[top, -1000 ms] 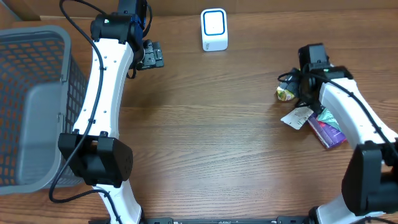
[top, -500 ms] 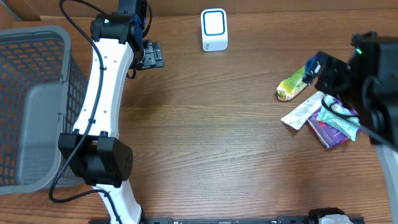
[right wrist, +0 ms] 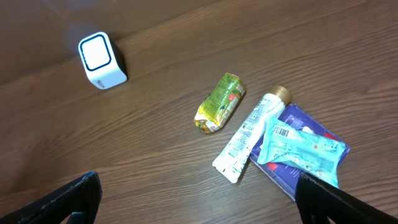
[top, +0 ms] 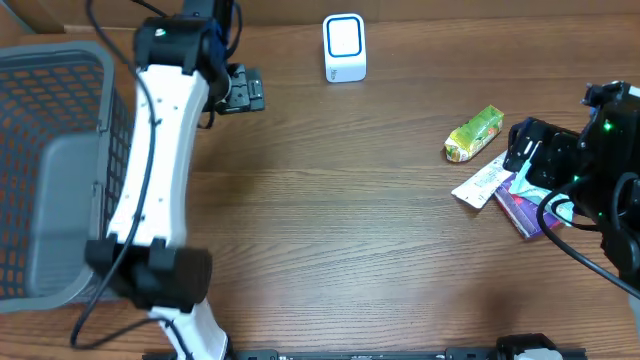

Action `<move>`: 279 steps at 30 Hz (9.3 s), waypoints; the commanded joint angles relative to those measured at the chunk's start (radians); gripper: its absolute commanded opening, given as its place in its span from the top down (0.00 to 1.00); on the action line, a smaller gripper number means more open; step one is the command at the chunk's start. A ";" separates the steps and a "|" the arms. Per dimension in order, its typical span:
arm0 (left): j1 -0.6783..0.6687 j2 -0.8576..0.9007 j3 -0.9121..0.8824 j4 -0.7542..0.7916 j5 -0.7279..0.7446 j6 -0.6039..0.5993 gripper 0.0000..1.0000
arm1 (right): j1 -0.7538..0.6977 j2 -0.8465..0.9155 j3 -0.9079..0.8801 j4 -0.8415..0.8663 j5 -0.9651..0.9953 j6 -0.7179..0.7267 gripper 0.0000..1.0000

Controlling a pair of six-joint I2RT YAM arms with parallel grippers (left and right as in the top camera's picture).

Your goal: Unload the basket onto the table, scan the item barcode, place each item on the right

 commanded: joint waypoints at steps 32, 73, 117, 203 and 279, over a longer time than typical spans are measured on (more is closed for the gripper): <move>-0.503 -1.011 -1.039 0.303 -0.568 -0.389 0.01 | -0.003 -0.399 -0.526 0.264 0.029 -0.123 0.00; -0.503 -0.496 -1.050 0.287 -0.294 -0.389 0.00 | -0.002 -0.400 -0.526 0.256 0.029 -0.123 0.00; -0.503 -0.449 -1.050 0.290 -0.294 -0.389 0.00 | 0.006 -1.065 -1.532 1.524 -0.227 -0.455 0.00; 0.181 -1.853 -2.152 1.411 0.145 0.323 0.00 | 0.046 -1.115 -1.544 1.188 -0.223 -0.452 0.00; 0.174 -1.892 -2.152 1.412 0.147 0.322 0.00 | 0.046 -1.115 -1.544 1.188 -0.223 -0.452 0.00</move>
